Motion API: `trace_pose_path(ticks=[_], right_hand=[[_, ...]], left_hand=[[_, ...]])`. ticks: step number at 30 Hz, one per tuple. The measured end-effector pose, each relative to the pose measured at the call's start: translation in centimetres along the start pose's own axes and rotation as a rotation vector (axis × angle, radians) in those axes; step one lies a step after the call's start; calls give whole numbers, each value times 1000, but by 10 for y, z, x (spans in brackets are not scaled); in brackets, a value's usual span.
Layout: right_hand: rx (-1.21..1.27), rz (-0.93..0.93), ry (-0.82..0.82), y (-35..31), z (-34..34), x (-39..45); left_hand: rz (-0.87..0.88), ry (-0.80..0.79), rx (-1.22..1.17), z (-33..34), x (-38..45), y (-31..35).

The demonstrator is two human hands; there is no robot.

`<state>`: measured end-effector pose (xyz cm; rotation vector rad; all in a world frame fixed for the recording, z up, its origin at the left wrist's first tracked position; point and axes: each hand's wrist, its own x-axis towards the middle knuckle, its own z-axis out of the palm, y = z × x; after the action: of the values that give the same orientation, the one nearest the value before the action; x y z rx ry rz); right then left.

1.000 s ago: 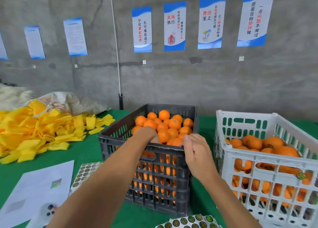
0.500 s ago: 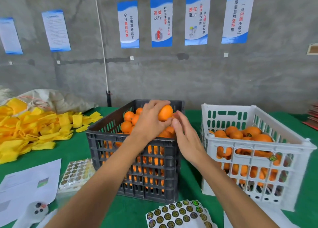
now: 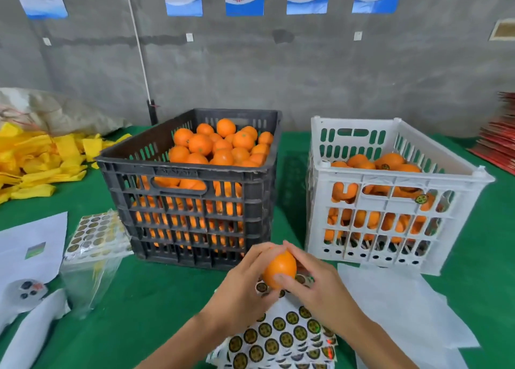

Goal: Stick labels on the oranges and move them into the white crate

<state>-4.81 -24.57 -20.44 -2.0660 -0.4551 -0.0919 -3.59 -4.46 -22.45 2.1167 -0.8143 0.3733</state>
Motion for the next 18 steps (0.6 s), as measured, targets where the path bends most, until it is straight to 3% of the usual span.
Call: trace_pose_path(ticks=[3, 6, 13, 18], right_hand=[[-12, 76, -139, 25, 7, -5], [-109, 70, -287, 37, 12, -6], [-480, -97, -366, 33, 8, 1], [-606, -156, -357, 22, 13, 3]], left_hand=[[-298, 57, -316, 11, -16, -8], [-490, 189, -440, 13, -19, -13], [-527, 300, -507, 16, -19, -10], [-564, 307, -629, 17, -22, -12]])
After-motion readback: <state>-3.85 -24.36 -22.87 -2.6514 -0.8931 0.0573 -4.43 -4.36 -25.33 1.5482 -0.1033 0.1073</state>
